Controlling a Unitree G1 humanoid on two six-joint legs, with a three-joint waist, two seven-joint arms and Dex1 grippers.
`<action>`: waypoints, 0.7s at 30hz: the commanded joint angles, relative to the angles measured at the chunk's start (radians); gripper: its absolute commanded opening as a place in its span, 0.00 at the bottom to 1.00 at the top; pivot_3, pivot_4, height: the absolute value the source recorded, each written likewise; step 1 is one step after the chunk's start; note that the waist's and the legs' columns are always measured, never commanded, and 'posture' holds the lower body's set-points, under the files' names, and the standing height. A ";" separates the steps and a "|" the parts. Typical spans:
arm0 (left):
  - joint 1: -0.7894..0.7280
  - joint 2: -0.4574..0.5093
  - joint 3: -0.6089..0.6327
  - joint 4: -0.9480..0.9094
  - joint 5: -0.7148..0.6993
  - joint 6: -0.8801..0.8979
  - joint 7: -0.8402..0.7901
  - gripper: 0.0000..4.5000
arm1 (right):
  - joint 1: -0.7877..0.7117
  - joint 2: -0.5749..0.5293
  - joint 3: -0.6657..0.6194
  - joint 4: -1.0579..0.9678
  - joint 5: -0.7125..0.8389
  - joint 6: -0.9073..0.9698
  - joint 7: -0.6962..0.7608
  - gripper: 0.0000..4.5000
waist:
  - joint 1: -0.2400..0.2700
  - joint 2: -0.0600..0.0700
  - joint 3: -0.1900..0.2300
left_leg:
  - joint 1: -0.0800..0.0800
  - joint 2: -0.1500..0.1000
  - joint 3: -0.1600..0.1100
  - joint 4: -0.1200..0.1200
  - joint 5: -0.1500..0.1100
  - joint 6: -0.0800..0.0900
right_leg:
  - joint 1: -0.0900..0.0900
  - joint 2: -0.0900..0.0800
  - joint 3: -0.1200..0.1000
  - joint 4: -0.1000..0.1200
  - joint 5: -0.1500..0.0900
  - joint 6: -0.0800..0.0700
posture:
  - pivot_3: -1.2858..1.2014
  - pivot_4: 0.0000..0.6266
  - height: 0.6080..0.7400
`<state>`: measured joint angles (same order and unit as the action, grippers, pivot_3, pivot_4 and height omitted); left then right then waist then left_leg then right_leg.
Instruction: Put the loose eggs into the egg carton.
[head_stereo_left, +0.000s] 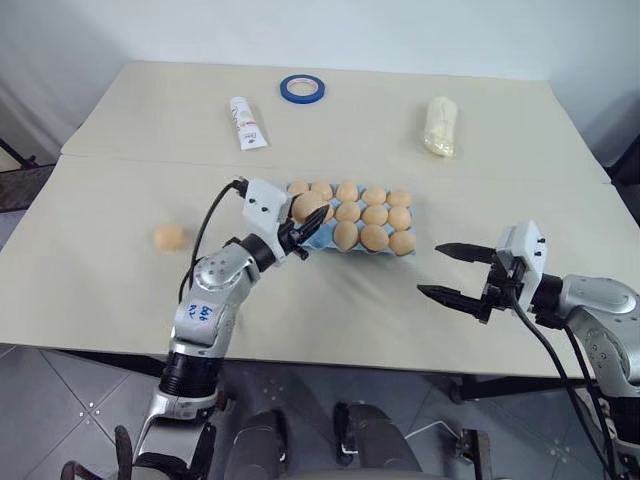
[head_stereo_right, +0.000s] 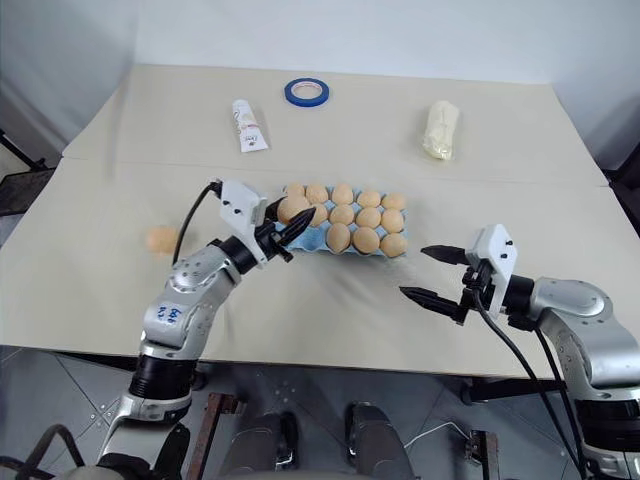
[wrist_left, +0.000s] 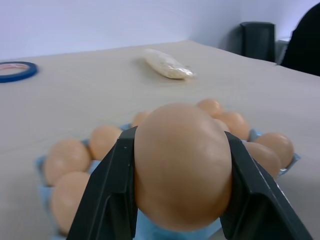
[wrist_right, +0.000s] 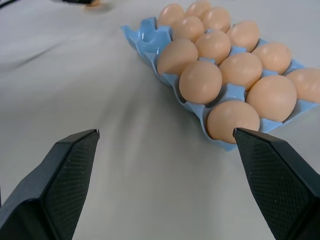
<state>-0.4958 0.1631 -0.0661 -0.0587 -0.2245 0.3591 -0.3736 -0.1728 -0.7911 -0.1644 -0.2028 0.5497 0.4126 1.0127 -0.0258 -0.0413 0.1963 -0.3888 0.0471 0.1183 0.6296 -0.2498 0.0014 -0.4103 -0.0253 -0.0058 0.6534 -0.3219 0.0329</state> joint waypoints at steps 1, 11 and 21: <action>-0.047 -0.031 -0.018 0.080 0.023 -0.094 -0.012 0.35 | 0.006 0.003 -0.038 -0.041 0.016 -0.008 -0.011 1.00 | 0.000 0.000 0.000 | 0.000 0.000 0.000 0.000 0.000 0.000 | 0.000 0.000 0.000 0.000 0.000 0.000 | 0.52 0.24 1.00; -0.105 -0.055 -0.010 0.204 0.038 -0.117 -0.003 0.92 | 0.068 0.023 -0.107 -0.076 0.072 -0.029 0.003 1.00 | 0.000 0.000 0.000 | 0.000 0.000 0.000 0.000 0.000 0.000 | 0.000 0.000 0.000 0.000 0.000 0.001 | 0.52 0.24 1.00; 0.009 0.039 0.007 -0.037 -0.018 0.019 -0.079 1.00 | 0.142 0.081 -0.163 -0.115 0.129 -0.077 0.010 1.00 | -0.003 0.000 0.000 | 0.001 0.000 0.000 0.000 0.000 -0.001 | 0.000 0.000 0.001 0.001 0.000 0.001 | 0.52 0.24 1.00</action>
<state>-0.5012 0.1845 -0.0781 -0.0109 -0.2127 0.3532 -0.4296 -0.0322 -0.7154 -0.2894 -0.2780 0.6585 0.3601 1.0181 -0.0290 -0.0412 0.1963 -0.3879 0.0474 0.1185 0.6290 -0.2494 0.0004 -0.4102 -0.0249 -0.0051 0.6544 -0.3222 0.0339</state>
